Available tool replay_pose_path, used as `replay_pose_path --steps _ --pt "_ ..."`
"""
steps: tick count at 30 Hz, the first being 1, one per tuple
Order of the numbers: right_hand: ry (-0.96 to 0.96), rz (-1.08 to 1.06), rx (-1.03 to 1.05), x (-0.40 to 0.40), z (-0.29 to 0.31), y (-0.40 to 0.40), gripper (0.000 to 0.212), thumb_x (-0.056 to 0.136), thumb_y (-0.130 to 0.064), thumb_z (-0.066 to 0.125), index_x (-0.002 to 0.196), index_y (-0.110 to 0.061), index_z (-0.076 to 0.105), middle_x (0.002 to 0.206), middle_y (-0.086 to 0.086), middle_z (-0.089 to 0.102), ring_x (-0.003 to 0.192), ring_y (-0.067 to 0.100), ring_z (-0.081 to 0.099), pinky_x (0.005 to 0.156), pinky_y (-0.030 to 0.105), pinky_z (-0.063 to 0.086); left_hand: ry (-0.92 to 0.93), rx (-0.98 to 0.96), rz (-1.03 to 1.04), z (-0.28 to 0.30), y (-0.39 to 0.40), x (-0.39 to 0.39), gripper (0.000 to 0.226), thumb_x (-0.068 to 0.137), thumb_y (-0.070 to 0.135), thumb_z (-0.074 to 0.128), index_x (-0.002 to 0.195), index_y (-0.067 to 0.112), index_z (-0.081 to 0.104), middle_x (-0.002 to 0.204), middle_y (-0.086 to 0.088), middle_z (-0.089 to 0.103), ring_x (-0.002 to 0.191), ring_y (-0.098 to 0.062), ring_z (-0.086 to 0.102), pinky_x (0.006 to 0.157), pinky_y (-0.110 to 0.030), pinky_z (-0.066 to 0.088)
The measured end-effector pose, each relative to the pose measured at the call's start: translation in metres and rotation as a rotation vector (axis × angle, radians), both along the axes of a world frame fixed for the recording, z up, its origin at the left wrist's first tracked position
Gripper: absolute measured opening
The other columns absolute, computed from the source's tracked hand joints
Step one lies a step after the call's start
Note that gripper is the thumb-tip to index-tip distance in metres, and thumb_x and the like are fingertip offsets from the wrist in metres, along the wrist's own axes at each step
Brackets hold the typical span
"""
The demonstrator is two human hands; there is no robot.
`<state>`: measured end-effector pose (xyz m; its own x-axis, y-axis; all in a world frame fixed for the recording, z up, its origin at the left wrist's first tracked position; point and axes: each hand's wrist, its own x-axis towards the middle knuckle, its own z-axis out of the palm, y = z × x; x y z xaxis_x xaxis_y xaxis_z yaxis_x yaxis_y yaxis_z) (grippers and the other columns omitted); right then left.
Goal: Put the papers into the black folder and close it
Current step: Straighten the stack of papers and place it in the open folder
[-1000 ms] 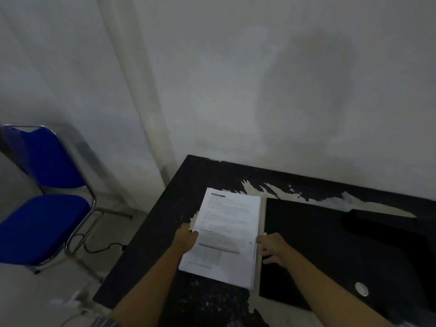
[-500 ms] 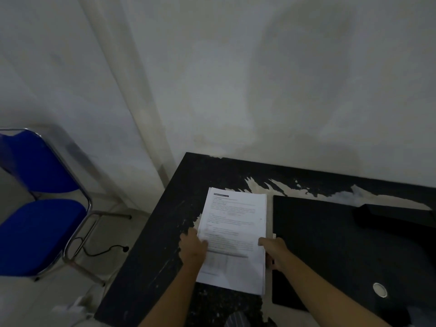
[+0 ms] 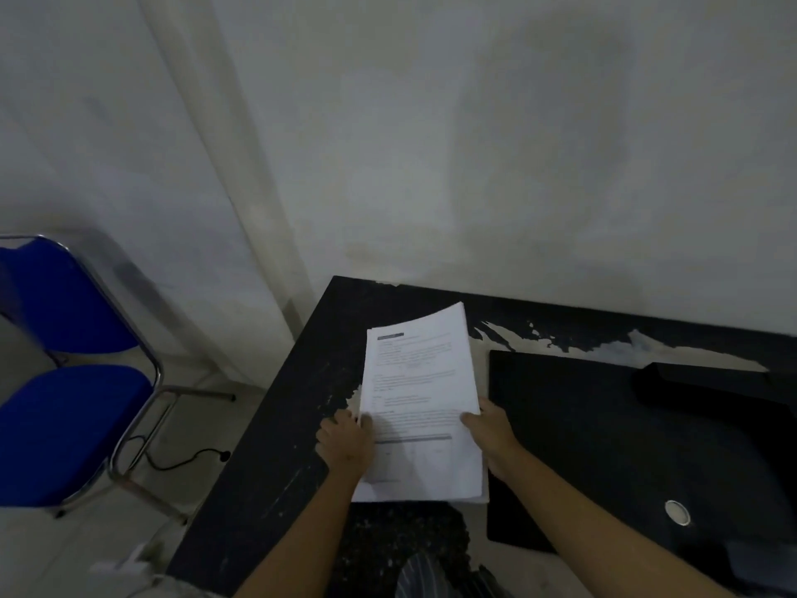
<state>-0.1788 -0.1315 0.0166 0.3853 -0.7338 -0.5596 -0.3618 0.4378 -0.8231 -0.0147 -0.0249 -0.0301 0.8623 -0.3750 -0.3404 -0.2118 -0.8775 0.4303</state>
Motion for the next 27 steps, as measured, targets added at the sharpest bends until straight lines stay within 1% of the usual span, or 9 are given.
replay_pose_path --steps 3,5,8,12,14,17,20,24,27 --pt "-0.052 0.021 0.03 -0.022 0.009 -0.005 0.04 0.094 -0.001 0.045 0.133 -0.008 0.047 0.128 0.014 0.056 0.11 0.028 0.055 0.09 0.037 0.046 0.1 -0.206 0.017 0.006 -0.005 -0.005 0.052 0.095 0.04 0.041 0.133 0.005 0.043 0.136 -0.02 0.048 0.126 -0.035 0.045 0.109 -0.047 0.034" --pt "-0.067 0.031 0.038 -0.04 0.009 -0.011 0.04 0.094 -0.004 0.047 0.134 -0.01 0.046 0.13 0.014 0.056 0.109 0.026 0.057 0.094 0.041 0.048 0.325 -0.489 0.03 0.011 -0.009 -0.012 0.051 0.096 0.039 0.042 0.132 0.004 0.043 0.129 -0.012 0.053 0.119 -0.031 0.051 0.103 -0.044 0.041" --pt "-0.06 0.005 0.04 -0.068 0.004 -0.018 0.041 0.093 -0.004 0.048 0.134 -0.01 0.047 0.13 0.015 0.057 0.114 0.03 0.057 0.1 0.046 0.047 0.528 -0.666 -0.14 0.019 -0.013 -0.029 0.046 0.095 0.035 0.048 0.13 0.005 0.048 0.126 -0.008 0.059 0.11 -0.024 0.058 0.087 -0.03 0.05" --pt "-0.005 -0.067 0.002 -0.106 0.001 -0.023 0.039 0.094 -0.004 0.046 0.134 -0.005 0.046 0.131 0.016 0.056 0.115 0.033 0.056 0.094 0.042 0.047 0.499 -0.687 -0.336 0.015 -0.029 -0.057 0.032 0.095 0.011 0.049 0.125 0.0 0.054 0.126 -0.019 0.061 0.115 -0.032 0.059 0.096 -0.04 0.052" --pt "0.017 -0.109 -0.004 -0.127 0.0 -0.025 0.038 0.094 -0.002 0.045 0.133 -0.003 0.047 0.131 0.018 0.056 0.115 0.034 0.056 0.093 0.041 0.047 0.489 -0.662 -0.356 0.015 -0.04 -0.078 0.031 0.095 0.011 0.049 0.123 -0.002 0.055 0.124 -0.02 0.062 0.113 -0.032 0.06 0.094 -0.04 0.053" --pt "0.048 -0.148 -0.002 -0.156 -0.003 -0.03 0.037 0.093 -0.001 0.047 0.131 0.0 0.048 0.13 0.02 0.057 0.112 0.033 0.058 0.09 0.041 0.049 0.453 -0.598 -0.358 0.013 -0.057 -0.108 0.03 0.095 0.011 0.048 0.121 -0.003 0.054 0.121 -0.018 0.062 0.104 -0.025 0.06 0.081 -0.025 0.051" --pt "0.085 -0.194 0.003 -0.183 -0.004 -0.037 0.033 0.091 0.002 0.049 0.124 0.002 0.052 0.124 0.02 0.059 0.102 0.029 0.058 0.076 0.034 0.051 0.417 -0.561 -0.368 0.013 -0.074 -0.137 0.031 0.096 0.009 0.045 0.122 -0.006 0.053 0.12 -0.018 0.061 0.1 -0.021 0.056 0.085 -0.029 0.047" --pt "0.143 -0.258 -0.013 -0.216 -0.002 -0.045 0.032 0.086 0.008 0.048 0.115 0.004 0.059 0.108 0.016 0.062 0.096 0.026 0.058 0.064 0.027 0.048 0.359 -0.499 -0.349 0.009 -0.091 -0.17 0.029 0.097 0.006 0.043 0.12 -0.008 0.052 0.122 -0.021 0.06 0.109 -0.032 0.058 0.092 -0.034 0.047" --pt "0.163 -0.299 -0.001 -0.24 -0.005 -0.05 0.027 0.085 0.007 0.051 0.109 0.004 0.064 0.095 0.013 0.064 0.088 0.026 0.06 0.073 0.038 0.053 0.325 -0.438 -0.354 0.004 -0.099 -0.188 0.026 0.097 0.005 0.041 0.114 -0.011 0.052 0.12 -0.028 0.059 0.103 -0.032 0.058 0.086 -0.032 0.046"
